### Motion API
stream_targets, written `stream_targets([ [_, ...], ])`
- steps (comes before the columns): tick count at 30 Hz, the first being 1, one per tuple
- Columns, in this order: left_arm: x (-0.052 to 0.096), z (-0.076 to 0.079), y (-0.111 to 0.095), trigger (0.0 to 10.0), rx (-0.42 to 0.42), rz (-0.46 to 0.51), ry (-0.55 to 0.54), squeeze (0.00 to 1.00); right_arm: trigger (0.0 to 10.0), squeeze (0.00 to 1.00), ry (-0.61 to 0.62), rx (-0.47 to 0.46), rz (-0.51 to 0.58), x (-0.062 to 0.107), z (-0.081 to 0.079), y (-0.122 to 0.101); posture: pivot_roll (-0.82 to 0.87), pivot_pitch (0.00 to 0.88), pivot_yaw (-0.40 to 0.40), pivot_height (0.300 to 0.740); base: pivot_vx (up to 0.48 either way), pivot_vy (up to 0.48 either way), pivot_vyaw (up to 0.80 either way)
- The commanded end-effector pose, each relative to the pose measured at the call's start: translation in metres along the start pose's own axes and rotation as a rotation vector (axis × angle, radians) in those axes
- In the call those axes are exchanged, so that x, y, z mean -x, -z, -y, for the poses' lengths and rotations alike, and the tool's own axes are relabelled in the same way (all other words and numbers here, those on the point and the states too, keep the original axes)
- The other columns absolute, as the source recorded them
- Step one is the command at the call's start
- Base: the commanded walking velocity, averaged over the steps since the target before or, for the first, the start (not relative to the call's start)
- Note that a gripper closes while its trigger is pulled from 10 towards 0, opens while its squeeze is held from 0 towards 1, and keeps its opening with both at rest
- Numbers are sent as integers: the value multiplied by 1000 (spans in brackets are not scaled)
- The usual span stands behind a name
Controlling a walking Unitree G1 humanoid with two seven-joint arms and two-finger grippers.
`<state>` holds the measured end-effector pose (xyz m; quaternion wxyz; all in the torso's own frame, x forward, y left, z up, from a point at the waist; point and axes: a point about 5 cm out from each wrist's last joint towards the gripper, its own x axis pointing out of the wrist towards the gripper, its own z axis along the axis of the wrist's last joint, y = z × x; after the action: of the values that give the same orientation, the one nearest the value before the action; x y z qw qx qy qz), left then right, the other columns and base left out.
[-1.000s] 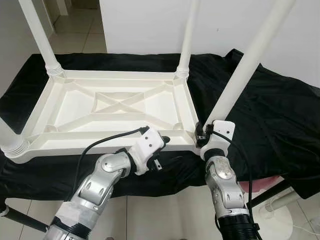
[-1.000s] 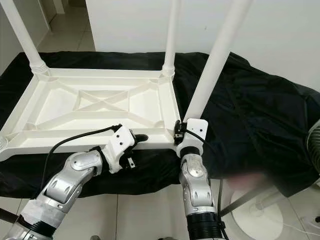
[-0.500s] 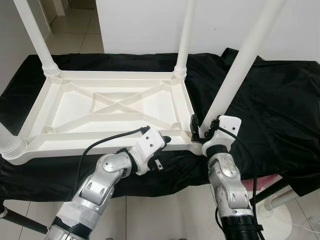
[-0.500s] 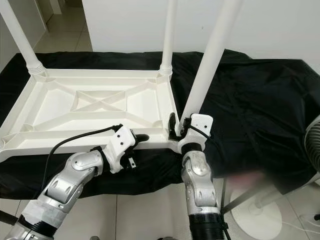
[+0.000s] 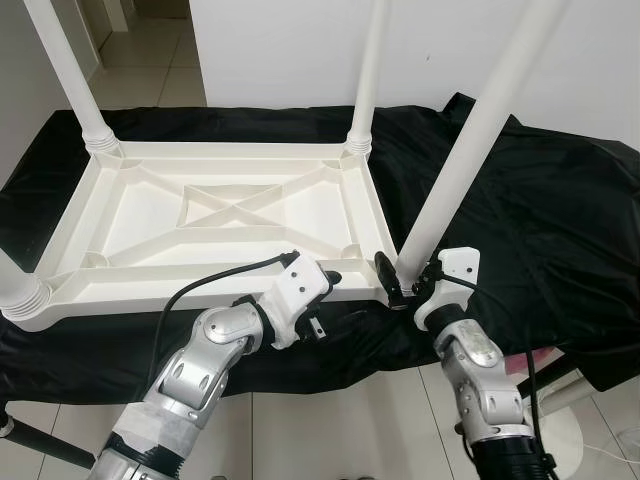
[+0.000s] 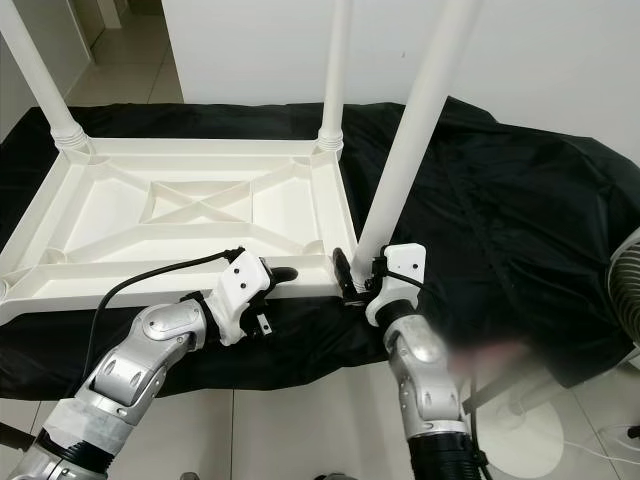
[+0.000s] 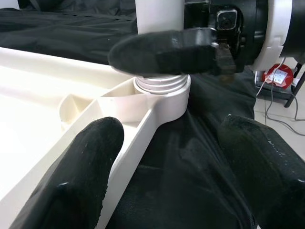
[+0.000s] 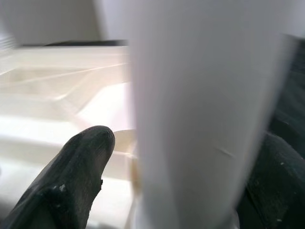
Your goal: Building children table
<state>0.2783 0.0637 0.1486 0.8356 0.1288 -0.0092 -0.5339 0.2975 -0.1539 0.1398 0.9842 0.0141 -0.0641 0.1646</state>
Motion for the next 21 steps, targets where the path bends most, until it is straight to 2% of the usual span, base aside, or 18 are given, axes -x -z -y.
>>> stream_targets([
  [1,0,-1,0,10000,4,-8,-3,0,10000,0,-45,-2,2,-1,2,0,-77,81,-26,740,0,0,0],
  [6,-1,-2,0,10000,2,-5,-6,0,10000,0,-194,60,-6,-10,8,-6,-77,85,-24,740,0,0,0],
  [7,-1,-2,0,10000,2,-5,-6,0,4706,0,-216,74,-9,-12,10,-7,-75,84,-25,740,0,0,0],
  [8,-1,-2,-1,10000,1,-4,-6,0,3961,0,-227,82,-16,-14,11,-8,-75,84,-25,740,0,0,0],
  [9,-1,-2,-1,10000,1,-5,-8,0,0,0,-241,93,-27,-14,12,-7,-71,83,-27,740,0,0,0],
  [21,1,-3,0,10000,0,-8,-22,0,0,0,-303,96,-78,-10,18,3,-65,84,-32,740,0,0,0],
])
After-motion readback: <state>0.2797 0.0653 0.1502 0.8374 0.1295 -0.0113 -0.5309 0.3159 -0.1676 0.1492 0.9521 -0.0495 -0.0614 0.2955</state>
